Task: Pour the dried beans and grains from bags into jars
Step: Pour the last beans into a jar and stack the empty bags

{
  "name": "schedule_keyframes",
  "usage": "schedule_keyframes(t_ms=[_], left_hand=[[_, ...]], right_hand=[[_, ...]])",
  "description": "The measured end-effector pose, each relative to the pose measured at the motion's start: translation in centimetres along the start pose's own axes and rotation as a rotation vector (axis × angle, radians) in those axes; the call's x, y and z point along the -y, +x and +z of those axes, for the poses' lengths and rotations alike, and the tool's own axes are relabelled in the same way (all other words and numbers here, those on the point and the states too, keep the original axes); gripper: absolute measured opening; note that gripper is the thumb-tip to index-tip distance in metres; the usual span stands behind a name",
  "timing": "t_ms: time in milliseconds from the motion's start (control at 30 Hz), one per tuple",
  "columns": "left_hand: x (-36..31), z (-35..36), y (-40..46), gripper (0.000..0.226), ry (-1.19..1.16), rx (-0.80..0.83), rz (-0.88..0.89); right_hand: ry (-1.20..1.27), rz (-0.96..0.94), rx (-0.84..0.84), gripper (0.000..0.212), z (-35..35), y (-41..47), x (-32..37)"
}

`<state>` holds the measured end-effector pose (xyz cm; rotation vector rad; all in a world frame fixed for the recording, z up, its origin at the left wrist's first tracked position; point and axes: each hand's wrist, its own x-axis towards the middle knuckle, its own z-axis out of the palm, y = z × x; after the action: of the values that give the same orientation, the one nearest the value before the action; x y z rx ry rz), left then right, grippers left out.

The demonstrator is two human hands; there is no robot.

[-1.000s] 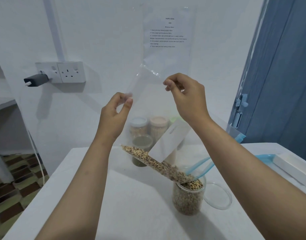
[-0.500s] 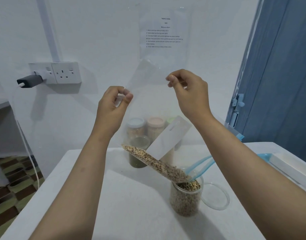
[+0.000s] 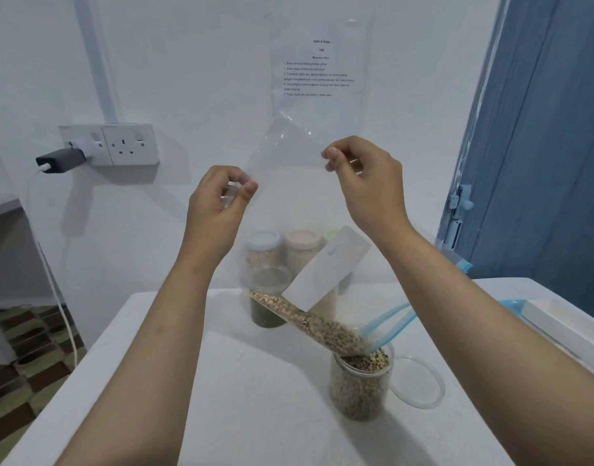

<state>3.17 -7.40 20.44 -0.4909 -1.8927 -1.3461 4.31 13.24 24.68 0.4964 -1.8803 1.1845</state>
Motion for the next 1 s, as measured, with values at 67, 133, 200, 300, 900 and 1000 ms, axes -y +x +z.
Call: schedule_keyframes(t_ms=[67, 133, 200, 300, 900, 1000], left_hand=[[-0.1, 0.0, 0.0, 0.013, 0.004, -0.005, 0.011], [-0.2, 0.0, 0.1, 0.014, 0.006, -0.010, 0.016], [-0.2, 0.1, 0.1, 0.015, 0.009, -0.012, 0.018], [-0.2, 0.2, -0.1, 0.015, 0.013, -0.011, 0.022], [-0.6, 0.5, 0.2, 0.016, -0.013, -0.027, 0.074], [-0.8, 0.6, 0.5, 0.016, -0.018, -0.037, 0.075]], right_hand=[[-0.002, 0.000, -0.004, 0.016, -0.1, 0.0, 0.0], [-0.002, 0.005, -0.001, 0.016, -0.2, 0.0, 0.1], [-0.008, 0.015, 0.009, 0.016, -0.2, 0.0, 0.1], [-0.021, 0.032, 0.028, 0.016, -0.4, -0.4, -0.3], [-0.162, 0.114, -0.079, 0.009, -5.7, -5.8, -5.0], [-0.161, 0.100, -0.076, 0.009, -6.0, -5.4, -4.8]])
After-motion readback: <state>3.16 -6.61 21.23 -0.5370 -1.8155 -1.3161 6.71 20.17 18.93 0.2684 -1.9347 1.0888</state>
